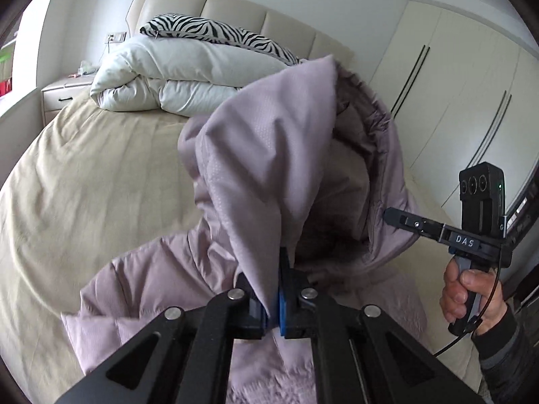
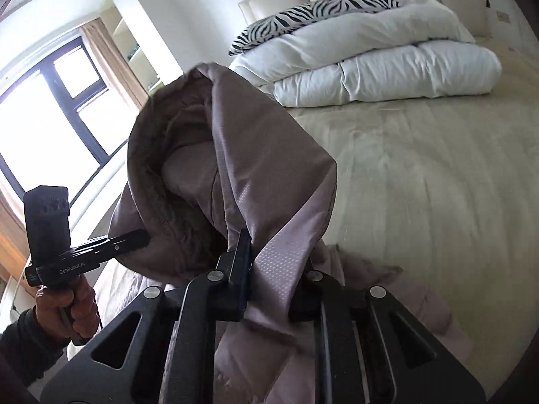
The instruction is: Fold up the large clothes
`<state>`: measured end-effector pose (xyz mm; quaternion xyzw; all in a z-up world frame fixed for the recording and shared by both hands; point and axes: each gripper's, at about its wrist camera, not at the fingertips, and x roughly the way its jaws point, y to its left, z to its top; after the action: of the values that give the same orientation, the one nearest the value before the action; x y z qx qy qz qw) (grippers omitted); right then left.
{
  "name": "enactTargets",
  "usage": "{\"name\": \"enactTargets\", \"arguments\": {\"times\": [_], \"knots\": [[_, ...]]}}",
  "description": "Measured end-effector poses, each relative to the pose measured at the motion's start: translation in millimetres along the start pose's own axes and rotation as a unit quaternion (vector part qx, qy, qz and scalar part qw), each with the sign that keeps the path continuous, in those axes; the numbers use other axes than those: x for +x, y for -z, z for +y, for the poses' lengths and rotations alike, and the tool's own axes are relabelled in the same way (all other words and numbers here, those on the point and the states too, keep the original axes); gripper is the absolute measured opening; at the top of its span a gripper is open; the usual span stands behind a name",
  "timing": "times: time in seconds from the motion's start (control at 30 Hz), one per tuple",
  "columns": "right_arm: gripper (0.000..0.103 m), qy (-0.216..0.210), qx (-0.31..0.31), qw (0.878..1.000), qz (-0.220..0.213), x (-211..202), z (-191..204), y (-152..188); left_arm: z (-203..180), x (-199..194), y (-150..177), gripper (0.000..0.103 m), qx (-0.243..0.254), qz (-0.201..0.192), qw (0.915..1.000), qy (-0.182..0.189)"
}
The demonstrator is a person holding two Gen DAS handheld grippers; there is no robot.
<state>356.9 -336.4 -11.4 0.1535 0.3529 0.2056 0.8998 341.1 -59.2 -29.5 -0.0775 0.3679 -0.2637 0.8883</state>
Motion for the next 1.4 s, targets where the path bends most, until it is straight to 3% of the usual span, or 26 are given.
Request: {"name": "enactTargets", "arguments": {"times": [0.1, 0.23, 0.33, 0.4, 0.53, 0.6, 0.67, 0.73, 0.8, 0.87, 0.9, 0.97, 1.07, 1.17, 1.23, 1.3, 1.4], "knots": [[0.015, -0.013, 0.009, 1.0, 0.003, -36, 9, 43, -14, -21, 45, 0.006, -0.001, 0.005, 0.9999, 0.012], [0.015, 0.016, 0.025, 0.999, 0.032, -61, 9, 111, -23, -32, 104, 0.007, 0.016, 0.04, 0.9988, -0.023], [0.015, 0.067, 0.042, 0.994, 0.072, -72, 1, 155, -19, -47, 140, 0.007, 0.007, 0.068, 0.997, -0.038], [0.017, 0.084, 0.051, 0.992, 0.078, -88, -4, 175, -18, -62, 154, 0.011, 0.009, 0.08, 0.9954, -0.052], [0.023, 0.114, 0.079, 0.99, 0.037, -129, -9, 186, -22, -99, 146, 0.019, 0.016, 0.04, 0.9959, -0.08], [0.037, 0.102, 0.083, 0.991, 0.005, -144, 1, 180, -33, -108, 122, 0.035, 0.029, 0.004, 0.9964, -0.079], [0.082, 0.082, 0.08, 0.993, -0.032, -154, 20, 172, -49, -112, 98, 0.048, 0.052, -0.036, 0.9949, -0.079], [0.089, 0.044, 0.069, 0.994, -0.073, -159, 41, 157, -62, -104, 75, 0.059, 0.067, -0.064, 0.9924, -0.081], [0.089, 0.022, 0.058, 0.995, -0.082, -148, 55, 142, -69, -79, 58, 0.061, 0.078, -0.05, 0.9914, -0.093], [0.078, 0.001, 0.067, 0.996, -0.058, -125, 58, 132, -69, -47, 55, 0.06, 0.086, -0.022, 0.9897, -0.112], [0.068, 0.002, 0.063, 0.997, -0.039, -111, 60, 131, -67, -30, 57, 0.058, 0.09, 0.001, 0.9885, -0.121], [0.061, 0.031, 0.044, 0.999, -0.005, -83, 63, 133, -58, 0, 71, 0.048, 0.092, 0.042, 0.9842, -0.145], [0.055, 0.09, 0.028, 0.995, 0.042, -44, 54, 146, -34, 29, 95, 0.047, 0.072, 0.084, 0.9806, -0.162], [0.053, 0.119, 0.008, 0.99, 0.078, -1, 39, 164, -36, 36, 117, 0.049, 0.104, 0.074, 0.9763, -0.175], [0.053, 0.138, -0.025, 0.988, 0.067, 12, 40, 176, -42, 42, 125, 0.049, 0.128, 0.068, 0.9707, -0.191], [0.053, 0.149, -0.042, 0.986, 0.063, 16, 43, 181, -37, 42, 123, 0.048, 0.108, 0.067, 0.9755, -0.179], [0.053, 0.134, -0.002, 0.989, 0.054, -2, 42, 172, -35, 21, 115, 0.048, 0.065, 0.057, 0.9826, -0.164]]}}
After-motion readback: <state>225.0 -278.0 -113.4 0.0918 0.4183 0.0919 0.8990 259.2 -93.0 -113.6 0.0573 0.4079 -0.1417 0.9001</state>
